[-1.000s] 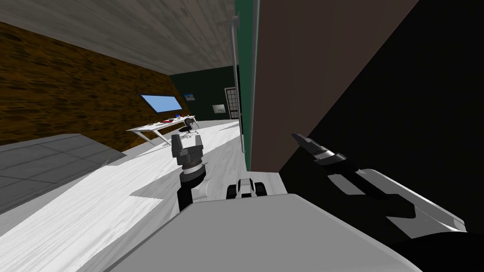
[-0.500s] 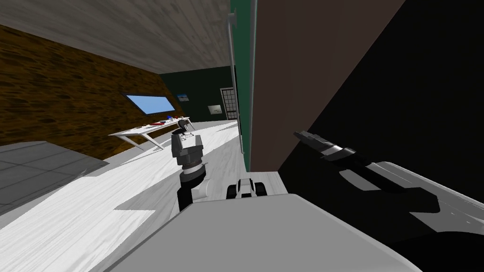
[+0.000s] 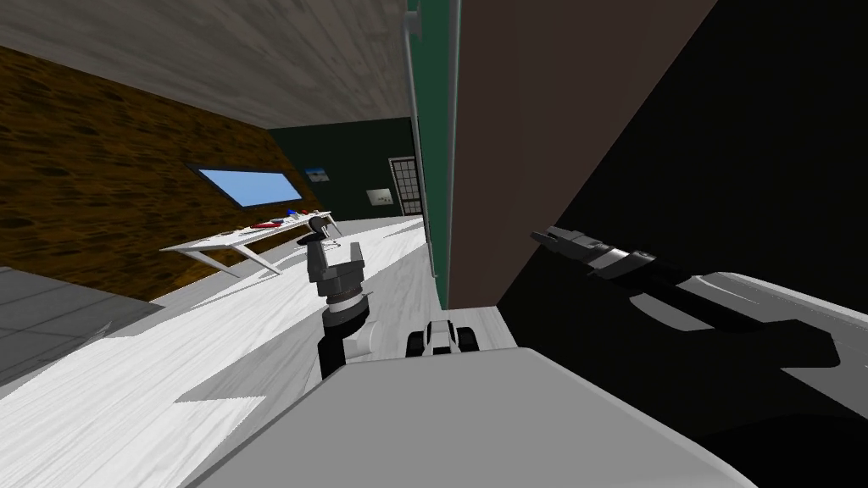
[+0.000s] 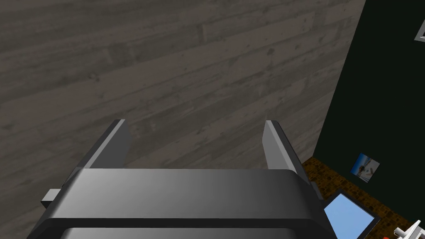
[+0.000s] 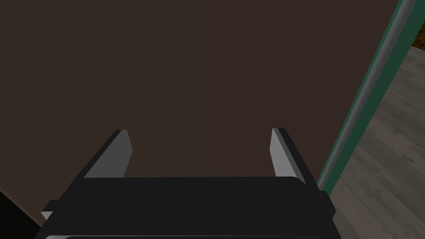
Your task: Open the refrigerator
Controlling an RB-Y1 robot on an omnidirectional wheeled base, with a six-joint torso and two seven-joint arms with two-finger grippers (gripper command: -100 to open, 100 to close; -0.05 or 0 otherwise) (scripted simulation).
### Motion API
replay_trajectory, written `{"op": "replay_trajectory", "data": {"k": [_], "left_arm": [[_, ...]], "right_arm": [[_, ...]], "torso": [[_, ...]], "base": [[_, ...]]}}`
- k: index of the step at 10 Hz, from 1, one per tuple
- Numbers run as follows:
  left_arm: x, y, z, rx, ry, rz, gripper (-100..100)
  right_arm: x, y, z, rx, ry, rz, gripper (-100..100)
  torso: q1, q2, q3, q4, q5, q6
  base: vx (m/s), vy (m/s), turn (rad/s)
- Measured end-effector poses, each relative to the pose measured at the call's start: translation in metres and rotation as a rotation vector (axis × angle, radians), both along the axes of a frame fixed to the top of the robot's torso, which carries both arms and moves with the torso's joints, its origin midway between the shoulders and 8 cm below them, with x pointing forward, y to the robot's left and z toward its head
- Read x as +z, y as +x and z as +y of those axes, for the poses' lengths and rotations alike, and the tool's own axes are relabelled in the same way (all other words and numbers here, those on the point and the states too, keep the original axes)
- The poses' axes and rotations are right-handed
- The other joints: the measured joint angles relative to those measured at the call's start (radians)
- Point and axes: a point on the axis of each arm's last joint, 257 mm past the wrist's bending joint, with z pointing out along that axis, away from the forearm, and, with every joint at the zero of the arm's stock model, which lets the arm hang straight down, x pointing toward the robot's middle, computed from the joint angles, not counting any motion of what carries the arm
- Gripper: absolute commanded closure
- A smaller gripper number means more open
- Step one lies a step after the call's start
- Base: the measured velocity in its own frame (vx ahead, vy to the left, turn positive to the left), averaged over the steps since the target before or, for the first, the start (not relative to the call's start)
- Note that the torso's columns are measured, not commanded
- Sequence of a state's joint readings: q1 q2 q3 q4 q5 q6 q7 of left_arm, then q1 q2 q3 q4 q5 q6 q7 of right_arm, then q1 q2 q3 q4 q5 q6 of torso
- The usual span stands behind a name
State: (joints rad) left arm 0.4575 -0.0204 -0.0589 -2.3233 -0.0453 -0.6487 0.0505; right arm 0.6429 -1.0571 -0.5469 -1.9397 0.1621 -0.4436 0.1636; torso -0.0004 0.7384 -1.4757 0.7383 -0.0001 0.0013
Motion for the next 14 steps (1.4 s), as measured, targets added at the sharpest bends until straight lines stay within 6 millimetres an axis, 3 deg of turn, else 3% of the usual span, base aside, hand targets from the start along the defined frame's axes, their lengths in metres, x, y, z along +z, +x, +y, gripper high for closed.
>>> {"op": "replay_trajectory", "data": {"k": [4, 5, 6, 11, 14], "left_arm": [[0.0, 0.0, 0.0, 0.0, 0.0, 0.0, 0], [0.0, 0.0, 0.0, 0.0, 0.0, 0.0, 0], [0.0, 0.0, 0.0, 0.0, 0.0, 0.0, 0], [0.0, 0.0, 0.0, 0.0, 0.0, 0.0, 0], [0.0, 0.0, 0.0, 0.0, 0.0, 0.0, 0]], "right_arm": [[0.023, 0.012, -0.011, -0.001, -0.16, -0.005, -100], [0.027, 0.017, -0.006, 0.01, -0.185, -0.004, -100], [0.039, 0.022, -0.013, -0.001, -0.235, -0.013, -100], [0.072, 0.039, -0.011, 0.018, -0.413, -0.035, -100], [0.108, 0.053, -0.016, 0.01, -0.548, -0.074, -100]], "torso": [[0.001, -0.001, -0.001, -0.001, 0.0, -0.002], [0.0, 0.0, 0.0, 0.0, 0.0, -0.002], [0.0, 0.0, 0.0, 0.0, 0.0, 0.0], [-0.001, 0.0, 0.0, 0.0, 0.0, -0.002], [0.002, -0.001, 0.0, 0.0, 0.0, -0.001]], "base": [[0.032, 0.045, -0.068], [0.036, 0.052, -0.184], [0.038, 0.055, -0.117], [0.031, 0.049, -0.083], [0.04, 0.072, -0.138]]}}
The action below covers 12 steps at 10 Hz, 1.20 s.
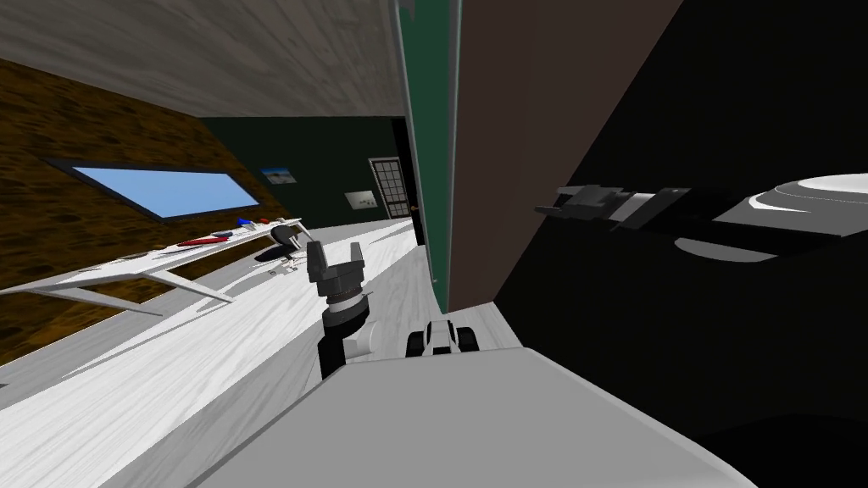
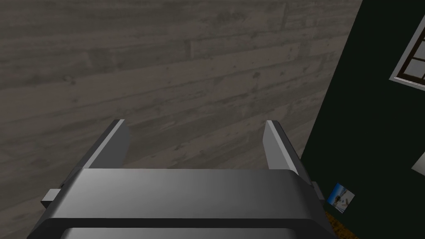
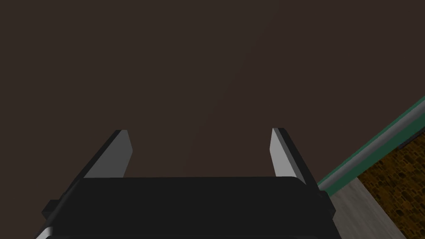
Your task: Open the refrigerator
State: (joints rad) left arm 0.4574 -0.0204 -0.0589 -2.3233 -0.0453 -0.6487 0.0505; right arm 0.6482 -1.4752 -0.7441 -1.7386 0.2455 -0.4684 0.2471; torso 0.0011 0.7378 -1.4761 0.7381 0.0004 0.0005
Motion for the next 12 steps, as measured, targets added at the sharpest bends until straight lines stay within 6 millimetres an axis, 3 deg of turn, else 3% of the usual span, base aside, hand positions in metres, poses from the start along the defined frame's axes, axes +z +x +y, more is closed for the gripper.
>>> {"op": "replay_trajectory", "data": {"k": [8, 12], "left_arm": [[0.0, 0.0, 0.0, 0.0, 0.0, 0.0, 0], [0.0, 0.0, 0.0, 0.0, 0.0, 0.0, 0]], "right_arm": [[0.072, 0.027, 0.038, 0.054, -0.248, -0.08, -100], [0.13, 0.042, 0.071, 0.082, -0.392, -0.162, -100]], "torso": [[-0.002, 0.0, 0.0, 0.0, 0.0, -0.001], [-0.001, 0.0, 0.0, 0.0, 0.0, -0.001]], "base": [[0.027, 0.049, -0.075], [0.035, 0.072, -0.124]]}}
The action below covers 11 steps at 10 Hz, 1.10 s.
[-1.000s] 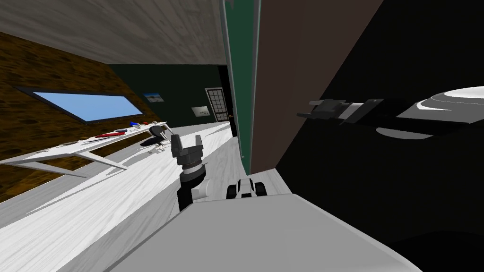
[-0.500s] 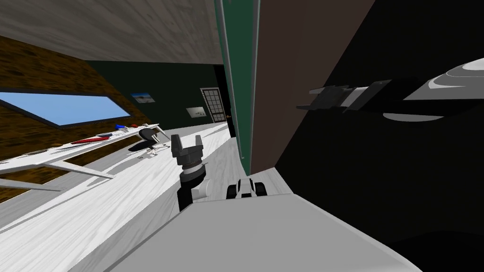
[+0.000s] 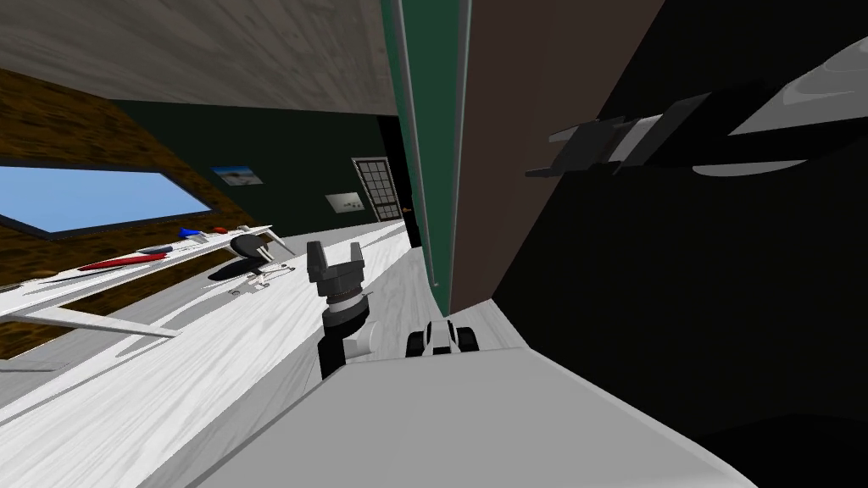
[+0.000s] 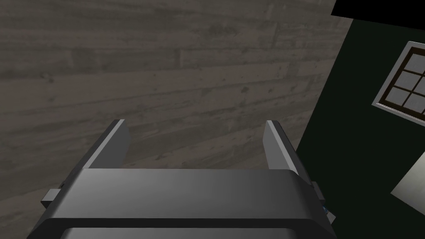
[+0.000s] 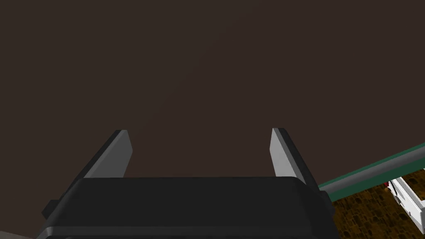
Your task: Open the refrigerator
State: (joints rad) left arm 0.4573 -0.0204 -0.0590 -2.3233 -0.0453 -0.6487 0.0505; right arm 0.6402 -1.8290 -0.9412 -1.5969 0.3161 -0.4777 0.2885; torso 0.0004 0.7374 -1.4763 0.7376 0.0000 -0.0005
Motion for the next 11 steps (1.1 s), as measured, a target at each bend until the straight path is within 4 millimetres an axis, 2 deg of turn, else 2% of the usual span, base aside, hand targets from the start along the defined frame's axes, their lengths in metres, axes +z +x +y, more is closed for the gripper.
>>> {"op": "replay_trajectory", "data": {"k": [2, 6, 10, 11], "left_arm": [[0.0, 0.0, 0.0, 0.0, 0.0, 0.0, 0], [0.0, 0.0, 0.0, 0.0, 0.0, 0.0, 0], [0.0, 0.0, 0.0, 0.0, 0.0, 0.0, 0], [0.0, 0.0, 0.0, 0.0, 0.0, 0.0, 0]], "right_arm": [[0.027, 0.001, 0.014, 0.017, -0.059, -0.043, -100], [0.056, 0.01, 0.049, 0.054, -0.141, -0.089, -100], [0.1, 0.012, 0.094, 0.096, -0.237, -0.176, -100], [0.105, 0.01, 0.097, 0.1, -0.249, -0.181, -100]], "torso": [[-0.001, 0.001, 0.0, 0.0, 0.0, 0.0], [-0.001, 0.001, 0.0, 0.0, 0.0, 0.0], [0.0, 0.0, 0.0, 0.0, 0.0, 0.0], [-0.002, 0.001, 0.001, 0.001, 0.0, -0.001]], "base": [[0.025, 0.049, -0.041], [0.017, 0.046, -0.076], [0.028, 0.056, -0.07], [0.014, 0.04, -0.12]]}}
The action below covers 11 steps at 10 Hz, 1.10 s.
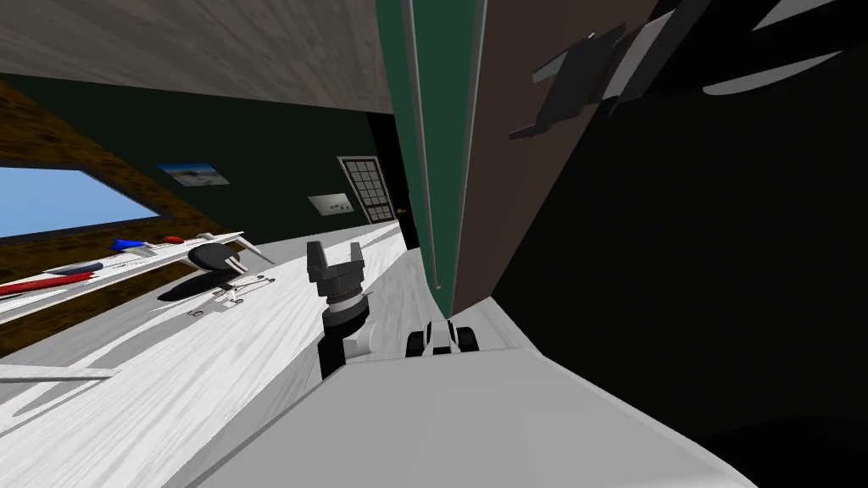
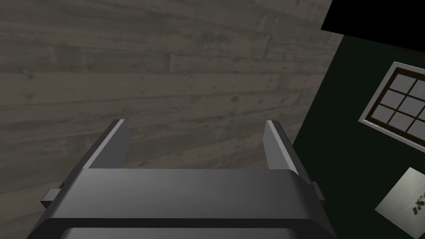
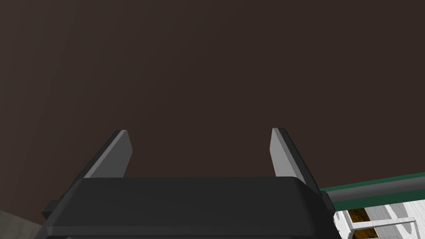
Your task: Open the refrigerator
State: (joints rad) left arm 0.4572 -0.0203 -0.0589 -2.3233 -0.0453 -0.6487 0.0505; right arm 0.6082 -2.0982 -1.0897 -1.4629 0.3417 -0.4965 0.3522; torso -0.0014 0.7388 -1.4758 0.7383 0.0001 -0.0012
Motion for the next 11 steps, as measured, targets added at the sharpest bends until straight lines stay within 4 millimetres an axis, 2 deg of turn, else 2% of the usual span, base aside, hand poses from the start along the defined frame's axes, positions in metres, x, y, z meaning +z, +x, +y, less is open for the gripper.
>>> {"op": "replay_trajectory", "data": {"k": [2, 4, 11], "left_arm": [[0.0, 0.0, 0.0, 0.0, 0.0, 0.0, 0], [0.0, 0.0, 0.0, 0.0, 0.0, 0.0, 0], [0.0, 0.0, 0.0, 0.0, 0.0, 0.0, 0]], "right_arm": [[0.034, -0.005, 0.027, 0.031, -0.048, -0.059, -100], [0.053, -0.014, 0.057, 0.058, -0.094, -0.1, -100], [0.108, -0.037, 0.144, 0.152, -0.21, -0.223, -100]], "torso": [[0.006, -0.002, -0.001, 0.0, 0.002, 0.001], [0.005, -0.002, -0.002, 0.0, 0.003, -0.001], [0.018, -0.007, -0.006, -0.002, 0.01, -0.006]], "base": [[0.031, 0.082, -0.11], [0.022, 0.063, -0.083], [0.016, 0.056, -0.078]]}}
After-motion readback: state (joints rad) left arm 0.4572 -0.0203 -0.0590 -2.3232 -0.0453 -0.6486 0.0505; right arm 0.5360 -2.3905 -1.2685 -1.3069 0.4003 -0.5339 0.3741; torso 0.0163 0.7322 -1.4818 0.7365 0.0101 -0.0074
